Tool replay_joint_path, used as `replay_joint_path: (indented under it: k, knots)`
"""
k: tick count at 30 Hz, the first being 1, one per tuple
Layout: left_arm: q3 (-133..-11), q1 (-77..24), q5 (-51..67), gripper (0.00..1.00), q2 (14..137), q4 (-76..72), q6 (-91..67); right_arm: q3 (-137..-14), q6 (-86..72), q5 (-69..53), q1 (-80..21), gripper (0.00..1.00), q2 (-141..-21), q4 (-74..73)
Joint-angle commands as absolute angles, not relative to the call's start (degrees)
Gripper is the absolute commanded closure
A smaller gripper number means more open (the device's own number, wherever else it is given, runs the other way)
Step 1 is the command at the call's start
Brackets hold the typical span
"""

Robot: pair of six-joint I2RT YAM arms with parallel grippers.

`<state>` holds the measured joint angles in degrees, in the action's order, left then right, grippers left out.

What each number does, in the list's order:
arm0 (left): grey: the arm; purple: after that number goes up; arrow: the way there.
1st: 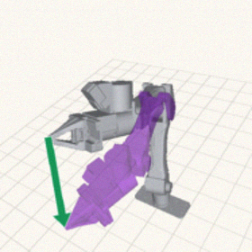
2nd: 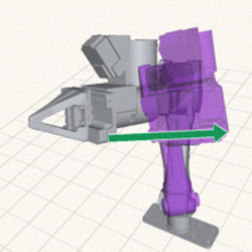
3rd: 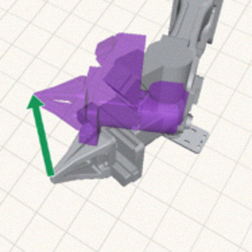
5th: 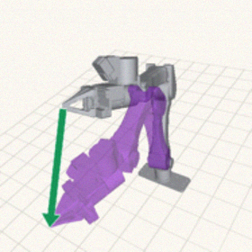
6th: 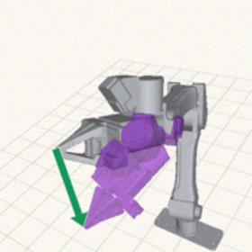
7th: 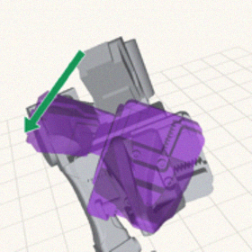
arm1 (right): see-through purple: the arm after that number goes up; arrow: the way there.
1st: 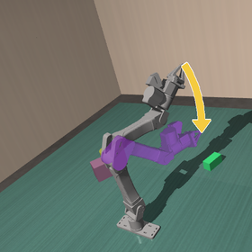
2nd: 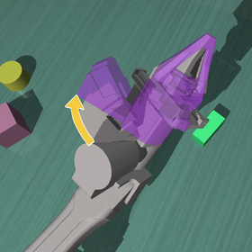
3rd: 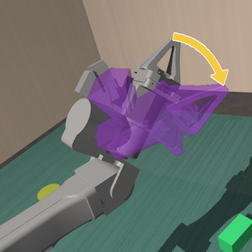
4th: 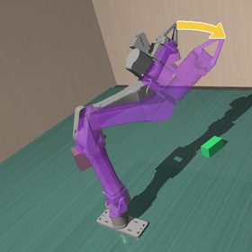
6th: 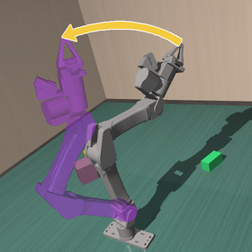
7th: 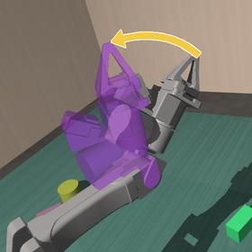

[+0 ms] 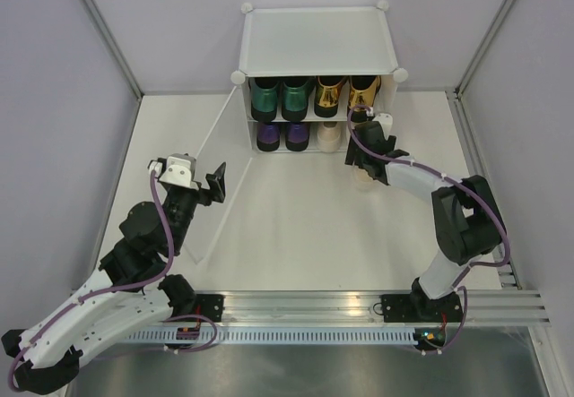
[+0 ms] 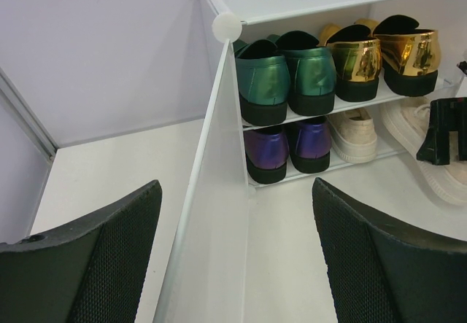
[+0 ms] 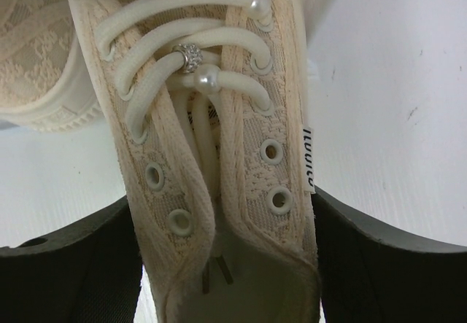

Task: Place and organize the shoes in the shoe cabinet
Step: Place the shoe in the shoe cabinet.

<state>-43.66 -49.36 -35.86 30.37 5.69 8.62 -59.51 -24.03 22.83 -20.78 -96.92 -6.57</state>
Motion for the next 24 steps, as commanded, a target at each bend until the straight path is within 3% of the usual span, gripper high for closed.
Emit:
replay_joint_path:
  k: [1,4,14,17,24]
  knots:
    - [-43.0,-49.7,-35.9,0.13,30.4,6.9,7.1,-63.5,-26.4,30.0,-19.7,0.72,-97.5,1.8]
    - [-43.1,-49.7,-35.6,0.13,30.4,6.9,7.0,-62.8,-28.0,30.2,-19.7,0.66,-98.3,2.5]
    - [-43.1,-49.6,-35.3,0.13,30.3,6.9,6.9,-63.9,-29.7,30.8,-19.7,0.58,-103.3,4.8]
    - [-43.1,-49.6,-35.2,0.13,30.4,6.9,6.9,-64.2,-29.4,30.3,-19.7,0.44,-103.9,5.1]
    - [-43.1,-49.6,-35.1,0.13,30.4,7.0,6.9,-64.2,-28.7,27.6,-19.7,0.23,-104.7,5.5]
